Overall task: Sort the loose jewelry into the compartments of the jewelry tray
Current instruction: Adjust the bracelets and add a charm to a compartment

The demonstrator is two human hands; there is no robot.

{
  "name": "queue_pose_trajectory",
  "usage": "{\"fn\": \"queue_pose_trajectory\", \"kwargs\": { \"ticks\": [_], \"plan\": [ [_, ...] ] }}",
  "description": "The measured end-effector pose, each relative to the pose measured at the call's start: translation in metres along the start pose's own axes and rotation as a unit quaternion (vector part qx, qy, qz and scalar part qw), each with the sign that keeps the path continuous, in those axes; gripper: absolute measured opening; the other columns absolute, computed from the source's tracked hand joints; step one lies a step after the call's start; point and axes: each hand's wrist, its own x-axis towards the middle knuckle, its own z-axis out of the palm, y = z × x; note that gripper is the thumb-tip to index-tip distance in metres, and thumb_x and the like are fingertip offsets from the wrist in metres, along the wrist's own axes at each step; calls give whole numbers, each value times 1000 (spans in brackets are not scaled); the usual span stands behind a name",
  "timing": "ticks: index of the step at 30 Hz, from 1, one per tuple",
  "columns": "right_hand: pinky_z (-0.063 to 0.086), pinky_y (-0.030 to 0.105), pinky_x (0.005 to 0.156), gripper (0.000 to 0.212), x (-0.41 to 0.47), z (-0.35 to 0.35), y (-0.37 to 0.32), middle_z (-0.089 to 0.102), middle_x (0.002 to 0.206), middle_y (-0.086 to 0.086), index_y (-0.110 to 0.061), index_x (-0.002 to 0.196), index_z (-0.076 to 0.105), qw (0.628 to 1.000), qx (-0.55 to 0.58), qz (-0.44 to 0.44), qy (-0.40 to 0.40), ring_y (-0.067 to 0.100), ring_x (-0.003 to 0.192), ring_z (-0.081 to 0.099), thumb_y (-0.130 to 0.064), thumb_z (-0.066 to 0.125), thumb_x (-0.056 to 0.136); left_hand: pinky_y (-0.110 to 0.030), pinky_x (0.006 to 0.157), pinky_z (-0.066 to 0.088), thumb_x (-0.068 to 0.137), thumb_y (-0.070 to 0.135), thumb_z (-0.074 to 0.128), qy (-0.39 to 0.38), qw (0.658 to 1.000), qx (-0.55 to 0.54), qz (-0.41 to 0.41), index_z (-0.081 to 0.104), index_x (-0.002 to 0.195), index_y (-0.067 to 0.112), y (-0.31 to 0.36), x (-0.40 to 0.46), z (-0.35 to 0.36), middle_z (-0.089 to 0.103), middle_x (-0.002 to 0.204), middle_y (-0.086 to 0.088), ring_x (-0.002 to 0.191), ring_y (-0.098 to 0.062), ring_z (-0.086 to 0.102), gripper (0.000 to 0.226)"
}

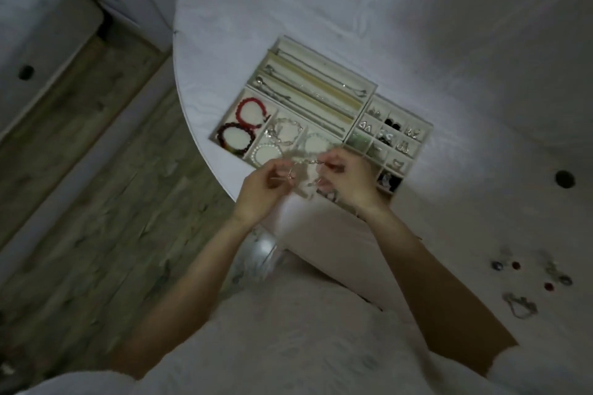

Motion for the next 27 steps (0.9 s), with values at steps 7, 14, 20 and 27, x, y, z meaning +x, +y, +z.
{"fn": "queue_pose_trajectory", "kwargs": {
  "ticks": [7, 14, 20, 27],
  "plan": [
    [47, 30, 67, 14, 9, -1, 4, 62, 102, 7, -9, 99, 64, 897, -390, -195, 73, 22, 82, 59, -9, 55, 89, -39, 79, 52, 82, 11, 49, 64, 863, 401, 299, 71, 106, 9, -25, 13, -26, 69, 105, -7, 93, -30, 59, 33],
    [43, 37, 80, 33, 0, 10, 19, 68, 101, 2, -13, 91, 71, 793, -527, -306, -2, 28, 93, 55, -18, 39, 83, -54, 103, 34, 86, 21, 47, -67, 750, 508, 418, 72, 100, 19, -38, 48, -26, 65, 119, 5, 121, -27, 54, 29],
    [28, 37, 85, 39, 0, 14, 23, 69, 103, -1, -17, 82, 74, 755, -590, -285, -3, 30, 105, 57, -27, 37, 82, -60, 108, 24, 89, 21, 47, -55, 715, 512, 473, 72, 85, 17, -41, 59, -39, 70, 98, 3, 116, -24, 51, 25],
    [26, 41, 94, 40, -8, 17, 28, 67, 115, 0, -18, 92, 74, 787, -556, -267, 1, 30, 118, 53, -30, 36, 84, -45, 97, 38, 85, 20, 48, -26, 741, 476, 474, 73, 91, 13, -45, 53, -33, 70, 97, -2, 102, -29, 62, 26]
  ]
}}
